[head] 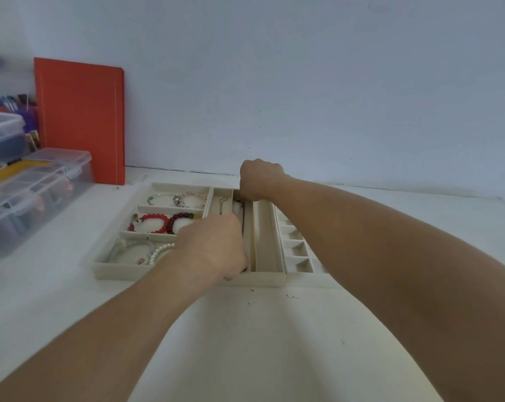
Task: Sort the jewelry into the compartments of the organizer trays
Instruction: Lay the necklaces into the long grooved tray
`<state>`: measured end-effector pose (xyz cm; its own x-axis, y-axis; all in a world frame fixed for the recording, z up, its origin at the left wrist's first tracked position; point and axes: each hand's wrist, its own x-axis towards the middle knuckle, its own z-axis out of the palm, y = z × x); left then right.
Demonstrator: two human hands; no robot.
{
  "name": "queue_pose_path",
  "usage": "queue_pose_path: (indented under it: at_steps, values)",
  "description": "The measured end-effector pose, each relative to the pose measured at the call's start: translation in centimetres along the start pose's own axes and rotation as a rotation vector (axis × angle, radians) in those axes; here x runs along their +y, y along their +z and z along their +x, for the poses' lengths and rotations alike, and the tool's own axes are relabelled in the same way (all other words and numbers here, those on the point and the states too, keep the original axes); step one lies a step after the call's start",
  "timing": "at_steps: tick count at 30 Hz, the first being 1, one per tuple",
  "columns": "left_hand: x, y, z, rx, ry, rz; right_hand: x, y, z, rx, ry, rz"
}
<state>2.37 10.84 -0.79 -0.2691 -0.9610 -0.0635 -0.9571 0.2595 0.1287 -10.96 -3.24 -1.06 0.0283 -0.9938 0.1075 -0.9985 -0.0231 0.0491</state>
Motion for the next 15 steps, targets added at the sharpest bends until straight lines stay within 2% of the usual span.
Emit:
queue_pose_path:
  at_steps: [8, 15]
  values:
    - [-1.5, -1.5, 0.7, 0.094, -0.024, -0.176, 4.0, -5.3, -1.8, 0.110, 0.038, 0.082]
    - [-1.1, -1.8, 0.7, 0.301, -0.088, -0.216, 10.4, -7.7, -7.9, 0.151, 0.104, 0.174]
